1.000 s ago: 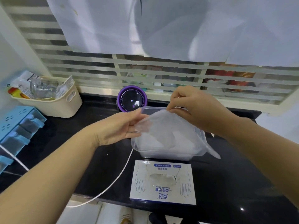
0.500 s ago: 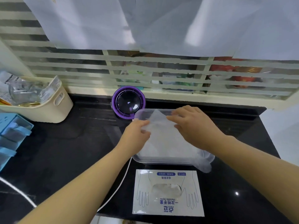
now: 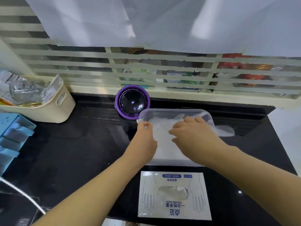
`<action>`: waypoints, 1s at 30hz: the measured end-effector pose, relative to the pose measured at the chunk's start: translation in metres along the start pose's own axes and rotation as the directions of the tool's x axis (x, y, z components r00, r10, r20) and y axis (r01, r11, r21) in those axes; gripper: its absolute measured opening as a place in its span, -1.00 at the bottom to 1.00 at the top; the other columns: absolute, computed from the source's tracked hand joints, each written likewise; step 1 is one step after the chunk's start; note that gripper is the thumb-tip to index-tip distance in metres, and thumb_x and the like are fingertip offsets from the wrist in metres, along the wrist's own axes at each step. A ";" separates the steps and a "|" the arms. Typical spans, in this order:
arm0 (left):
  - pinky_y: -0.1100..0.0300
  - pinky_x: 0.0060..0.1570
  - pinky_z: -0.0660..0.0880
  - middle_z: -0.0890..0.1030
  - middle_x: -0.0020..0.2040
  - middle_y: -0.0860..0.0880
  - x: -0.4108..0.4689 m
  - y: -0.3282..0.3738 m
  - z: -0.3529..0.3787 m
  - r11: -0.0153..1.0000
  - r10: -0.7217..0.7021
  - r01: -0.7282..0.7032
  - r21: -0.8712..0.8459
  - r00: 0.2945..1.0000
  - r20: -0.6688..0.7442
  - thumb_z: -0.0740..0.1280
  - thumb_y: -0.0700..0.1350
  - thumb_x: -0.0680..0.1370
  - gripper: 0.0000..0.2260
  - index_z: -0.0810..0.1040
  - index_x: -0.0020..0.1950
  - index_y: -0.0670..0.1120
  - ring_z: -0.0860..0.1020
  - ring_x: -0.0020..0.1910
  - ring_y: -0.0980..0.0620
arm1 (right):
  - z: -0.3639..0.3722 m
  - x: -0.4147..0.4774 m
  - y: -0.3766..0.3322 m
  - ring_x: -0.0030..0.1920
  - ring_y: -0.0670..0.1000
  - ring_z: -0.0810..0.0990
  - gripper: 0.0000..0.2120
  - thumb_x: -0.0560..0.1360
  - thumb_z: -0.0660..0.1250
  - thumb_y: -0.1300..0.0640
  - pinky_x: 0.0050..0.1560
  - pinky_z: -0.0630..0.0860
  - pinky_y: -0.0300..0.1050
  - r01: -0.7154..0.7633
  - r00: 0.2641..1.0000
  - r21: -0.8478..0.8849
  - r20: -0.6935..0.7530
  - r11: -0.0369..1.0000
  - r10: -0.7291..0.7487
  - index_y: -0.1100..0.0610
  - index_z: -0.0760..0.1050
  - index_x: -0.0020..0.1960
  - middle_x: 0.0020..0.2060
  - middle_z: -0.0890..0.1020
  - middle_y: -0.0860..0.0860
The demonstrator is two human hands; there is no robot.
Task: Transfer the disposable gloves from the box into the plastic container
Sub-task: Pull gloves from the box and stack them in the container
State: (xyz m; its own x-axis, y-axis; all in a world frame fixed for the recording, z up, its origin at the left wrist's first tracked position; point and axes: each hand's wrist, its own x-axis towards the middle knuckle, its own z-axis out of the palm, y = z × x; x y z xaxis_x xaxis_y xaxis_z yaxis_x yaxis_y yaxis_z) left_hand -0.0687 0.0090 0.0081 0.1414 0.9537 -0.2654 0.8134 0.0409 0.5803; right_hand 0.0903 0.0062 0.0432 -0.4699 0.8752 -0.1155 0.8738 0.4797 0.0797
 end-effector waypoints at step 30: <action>-0.02 0.20 0.45 0.23 0.37 -0.16 0.063 -0.012 0.047 0.824 -0.023 -0.234 0.516 0.896 0.443 0.38 -0.11 0.53 -0.44 0.25 0.48 -0.09 0.34 0.30 -0.17 | 0.079 0.038 0.029 0.16 0.11 0.52 -0.34 0.54 0.31 0.02 0.07 0.45 -0.12 -0.480 0.829 0.403 0.501 0.779 0.251 0.16 0.07 0.51 0.24 0.50 0.13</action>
State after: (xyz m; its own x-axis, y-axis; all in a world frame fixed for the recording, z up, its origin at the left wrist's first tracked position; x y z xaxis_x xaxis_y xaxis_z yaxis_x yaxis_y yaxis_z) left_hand -0.0429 0.0546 -0.0521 0.3579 0.7216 -0.5926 0.9284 -0.3432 0.1428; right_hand 0.1076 0.0486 -0.0368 -0.1075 0.8137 -0.5713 0.9568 -0.0715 -0.2820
